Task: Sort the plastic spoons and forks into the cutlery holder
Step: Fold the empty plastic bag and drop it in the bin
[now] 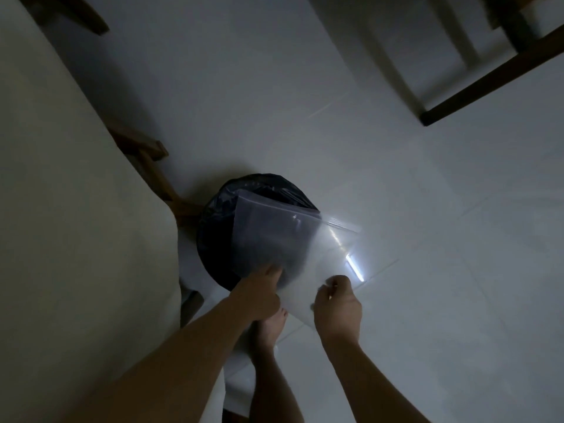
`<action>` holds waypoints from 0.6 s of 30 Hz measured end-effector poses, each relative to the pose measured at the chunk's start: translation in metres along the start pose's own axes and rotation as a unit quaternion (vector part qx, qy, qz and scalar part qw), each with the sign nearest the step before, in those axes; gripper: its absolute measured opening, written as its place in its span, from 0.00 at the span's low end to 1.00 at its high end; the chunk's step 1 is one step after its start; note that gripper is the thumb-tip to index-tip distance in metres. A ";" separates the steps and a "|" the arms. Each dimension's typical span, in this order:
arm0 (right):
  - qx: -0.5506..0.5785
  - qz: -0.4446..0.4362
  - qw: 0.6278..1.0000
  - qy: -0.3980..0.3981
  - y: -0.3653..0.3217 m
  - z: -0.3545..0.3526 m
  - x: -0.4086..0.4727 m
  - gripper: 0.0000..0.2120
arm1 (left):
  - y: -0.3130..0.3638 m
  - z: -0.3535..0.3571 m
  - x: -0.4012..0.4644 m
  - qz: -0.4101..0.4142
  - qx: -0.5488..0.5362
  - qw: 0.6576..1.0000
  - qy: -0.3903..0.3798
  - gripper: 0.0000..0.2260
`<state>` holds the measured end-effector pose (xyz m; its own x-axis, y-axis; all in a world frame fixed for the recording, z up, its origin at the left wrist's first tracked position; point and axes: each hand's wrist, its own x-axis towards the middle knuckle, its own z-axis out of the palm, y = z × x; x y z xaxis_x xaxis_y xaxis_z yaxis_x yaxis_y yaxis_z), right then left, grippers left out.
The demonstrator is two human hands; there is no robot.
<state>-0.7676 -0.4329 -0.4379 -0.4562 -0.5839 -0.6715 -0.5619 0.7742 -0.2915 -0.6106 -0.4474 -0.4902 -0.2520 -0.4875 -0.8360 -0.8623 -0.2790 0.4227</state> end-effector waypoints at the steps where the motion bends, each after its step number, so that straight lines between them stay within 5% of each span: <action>1: 0.014 -0.006 1.000 -0.009 -0.002 0.001 0.001 0.04 | -0.004 0.003 0.007 0.001 -0.002 1.000 0.001 0.26; 8: -0.009 -0.041 0.996 -0.083 -0.013 0.013 0.014 0.09 | -0.011 0.002 0.032 -0.004 0.016 1.000 -0.012 0.23; 18: -0.007 0.040 0.989 -0.142 -0.028 0.033 0.020 0.04 | -0.015 -0.011 0.010 -0.013 0.016 1.000 0.013 0.24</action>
<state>-0.7385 -0.4583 -0.4658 -0.2892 -0.4264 -0.8570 -0.5422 0.8108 -0.2205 -0.5955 -0.4572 -0.5009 -0.2180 -0.5025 -0.8366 -0.8819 -0.2657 0.3894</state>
